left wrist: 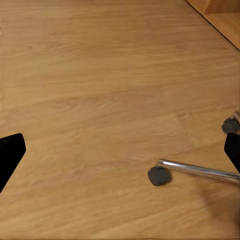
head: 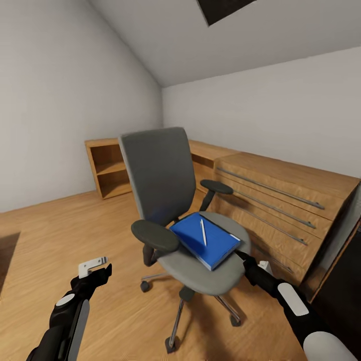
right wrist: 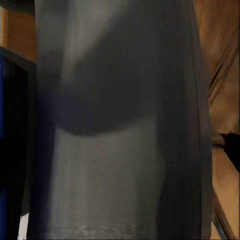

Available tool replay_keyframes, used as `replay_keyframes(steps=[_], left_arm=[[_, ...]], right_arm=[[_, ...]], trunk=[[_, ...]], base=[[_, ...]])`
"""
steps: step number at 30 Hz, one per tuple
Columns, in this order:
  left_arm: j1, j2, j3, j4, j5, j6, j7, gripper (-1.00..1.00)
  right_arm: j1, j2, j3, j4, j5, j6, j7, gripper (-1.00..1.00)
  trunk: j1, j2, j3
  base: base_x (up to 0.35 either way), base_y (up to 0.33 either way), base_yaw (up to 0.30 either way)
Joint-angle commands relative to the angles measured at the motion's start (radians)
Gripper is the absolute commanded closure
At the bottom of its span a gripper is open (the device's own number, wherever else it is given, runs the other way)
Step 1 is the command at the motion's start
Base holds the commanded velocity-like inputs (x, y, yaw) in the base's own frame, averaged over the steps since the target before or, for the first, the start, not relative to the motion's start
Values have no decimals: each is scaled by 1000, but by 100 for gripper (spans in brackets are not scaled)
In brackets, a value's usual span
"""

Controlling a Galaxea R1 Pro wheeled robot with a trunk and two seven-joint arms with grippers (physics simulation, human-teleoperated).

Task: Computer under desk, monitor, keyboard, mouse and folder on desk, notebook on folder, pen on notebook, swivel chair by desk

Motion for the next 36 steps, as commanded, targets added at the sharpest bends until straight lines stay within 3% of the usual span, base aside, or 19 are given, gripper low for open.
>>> replay_keyframes(steps=[1,23,36], left_arm=[[-1,-1,1,-1,1,5,2,-100],[-1,0,1,-1,1,5,2,-100],[-1,0,1,-1,1,5,2,-100]], right_arm=[[-1,0,-3,0,-3,7,2,-100],[-1,4,-2,0,-2,7,1,-100],[-1,9,6,2,-1,6,1,-100]], trunk=[[-1,0,-1],[-1,0,-1],[-1,0,-1]], base=[[-206,0,0],[-320,0,0],[-63,0,9]])
